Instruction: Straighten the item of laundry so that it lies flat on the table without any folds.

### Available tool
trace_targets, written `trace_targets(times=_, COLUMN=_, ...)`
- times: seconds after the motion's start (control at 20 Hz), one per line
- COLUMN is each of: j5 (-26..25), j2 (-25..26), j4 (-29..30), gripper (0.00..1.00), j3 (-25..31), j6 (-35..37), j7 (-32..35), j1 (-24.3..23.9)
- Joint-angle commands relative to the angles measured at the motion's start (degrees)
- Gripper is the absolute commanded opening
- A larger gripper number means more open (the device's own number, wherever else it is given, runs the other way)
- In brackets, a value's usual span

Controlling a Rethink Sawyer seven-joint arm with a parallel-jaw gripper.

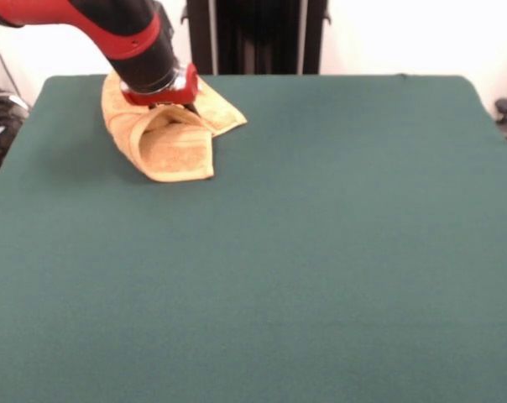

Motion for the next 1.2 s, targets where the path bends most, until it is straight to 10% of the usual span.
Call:
trace_targets(times=0.05, j5=-3.59, j2=4.09, j4=-2.18, gripper=1.0, j3=5.52, j6=-12.61, j7=-2.82, j1=0.08)
trace_targets(times=0.7, j5=-5.95, j2=7.77, j4=-8.97, gripper=1.0, j3=6.61, j6=-13.4, j7=-4.99, j1=1.77)
trace_targets(times=1.2, j5=-5.72, j2=26.6, j4=-27.24, gripper=1.0, j3=1.74, j6=-11.71, j7=2.66, j1=7.11)
